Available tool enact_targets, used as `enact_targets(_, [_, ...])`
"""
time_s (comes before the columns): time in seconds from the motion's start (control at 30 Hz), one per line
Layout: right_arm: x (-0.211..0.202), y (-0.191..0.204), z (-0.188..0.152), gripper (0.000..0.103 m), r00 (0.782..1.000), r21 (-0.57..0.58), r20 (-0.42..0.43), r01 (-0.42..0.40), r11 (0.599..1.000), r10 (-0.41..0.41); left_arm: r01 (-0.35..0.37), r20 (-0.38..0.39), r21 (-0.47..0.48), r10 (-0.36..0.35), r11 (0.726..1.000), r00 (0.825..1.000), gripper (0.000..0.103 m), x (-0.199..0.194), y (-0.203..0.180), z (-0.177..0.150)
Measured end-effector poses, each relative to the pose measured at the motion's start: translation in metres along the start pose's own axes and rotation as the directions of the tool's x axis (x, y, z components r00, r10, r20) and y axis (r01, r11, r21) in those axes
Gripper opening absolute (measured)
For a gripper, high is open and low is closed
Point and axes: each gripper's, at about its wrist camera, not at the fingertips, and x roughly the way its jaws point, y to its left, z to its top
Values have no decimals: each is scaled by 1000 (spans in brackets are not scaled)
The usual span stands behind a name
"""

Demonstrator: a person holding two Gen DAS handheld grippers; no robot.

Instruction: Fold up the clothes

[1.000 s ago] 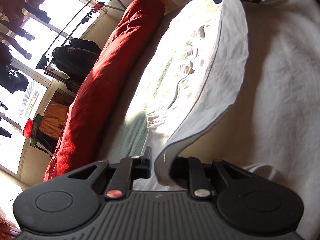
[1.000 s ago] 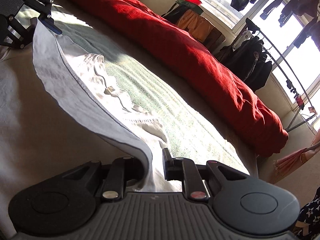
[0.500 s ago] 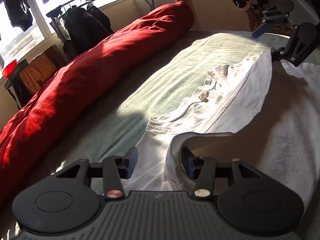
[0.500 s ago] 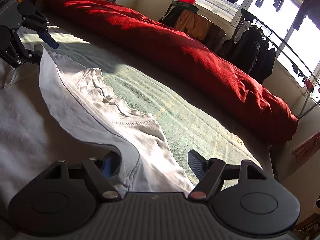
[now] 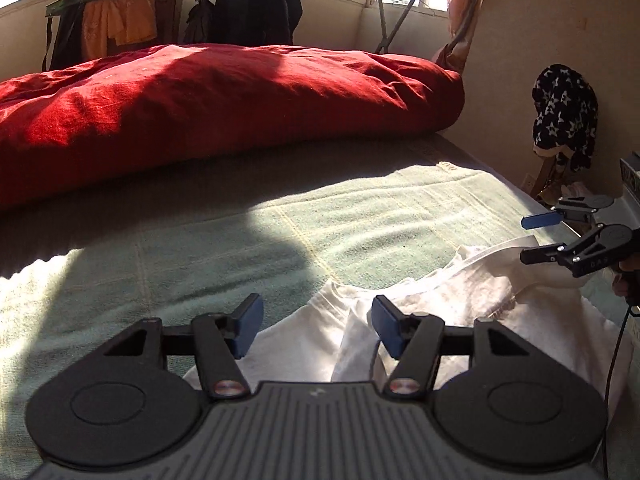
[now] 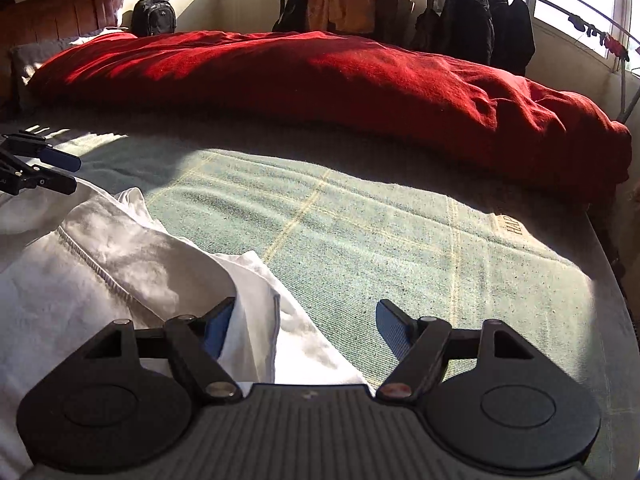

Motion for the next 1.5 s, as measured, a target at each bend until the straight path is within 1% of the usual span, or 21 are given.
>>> enact_targets(0.03, [-4,-1,4,78,1000,0,9,8,1000,-8,-11,11,-11,12,1000,1000,64,-4,2,2])
enact_targets(0.13, [-17,-4,12,79,999,4,38,24,1000,-24,-50,15,-3,50,999,999,65,-17,4,7])
enact_targets(0.2, [-30,-5,16,79,998,11,61,28,1000,-29,-45,17,4,45,999,999,65,-29,-1,4])
enact_targets(0.27, [-45,1,12,80,998,6,70,-8,1000,8,3,1,54,-3,999,1000,65,-45,-14,-4])
enact_targets(0.33, [-61,7,7,83,996,0,77,-49,999,49,33,-42,121,-29,992,999,65,-58,-30,-16])
enact_targets(0.43, [-76,24,-8,84,992,-20,54,-109,994,110,90,-118,193,-68,977,991,66,-75,-53,-37])
enact_targets(0.5, [-80,34,-20,84,989,-26,30,-146,989,147,134,-145,195,-107,972,984,66,-87,-64,-51])
enact_targets(0.57, [-81,44,-32,85,984,-24,2,-176,984,176,199,-173,182,-168,963,970,67,-97,-74,-67])
enact_targets(0.6, [-81,48,-38,86,982,-22,-12,-191,981,191,222,-188,176,-189,959,964,70,-98,-78,-73])
enact_targets(0.67, [-82,58,-50,86,975,-18,-39,-220,975,220,252,-221,165,-213,954,952,71,-93,-83,-84])
enact_targets(0.7, [-82,62,-56,86,971,-16,-53,-235,972,234,253,-226,158,-214,955,950,71,-91,-83,-86])
enact_targets(0.8, [-76,62,-66,86,968,36,-69,-239,970,241,201,-193,131,-174,971,966,71,-82,-71,-81])
enact_targets(0.87, [-74,58,-69,86,967,73,-64,-240,968,245,167,-171,111,-146,980,974,71,-76,-63,-77])
enact_targets(1.03, [-71,52,-71,87,970,92,-57,-230,969,236,81,-119,60,-73,995,990,71,-61,-43,-67])
enact_targets(1.17, [-66,54,-71,87,973,83,-63,-216,973,222,14,-80,15,-12,1000,997,71,-50,-27,-59])
enact_targets(1.27, [-61,56,-71,87,974,77,-64,-214,974,219,-86,-65,-23,85,996,994,71,-42,-10,-55])
enact_targets(1.3, [-61,56,-71,87,975,73,-64,-210,975,215,-100,-63,-39,97,994,993,71,-41,-6,-56])
enact_targets(1.33, [-61,57,-71,87,976,68,-63,-206,976,210,-102,-58,-54,99,993,993,71,-41,-3,-56])
enact_targets(1.4, [-63,57,-71,87,978,62,-56,-199,978,203,-74,-42,-79,71,994,997,71,-46,-2,-59])
enact_targets(1.43, [-64,56,-71,87,978,67,-52,-199,978,203,-59,-40,-77,56,995,998,71,-48,-4,-61])
enact_targets(1.5, [-67,53,-72,87,978,81,-43,-200,976,204,-27,-57,-33,25,999,998,72,-48,-14,-67])
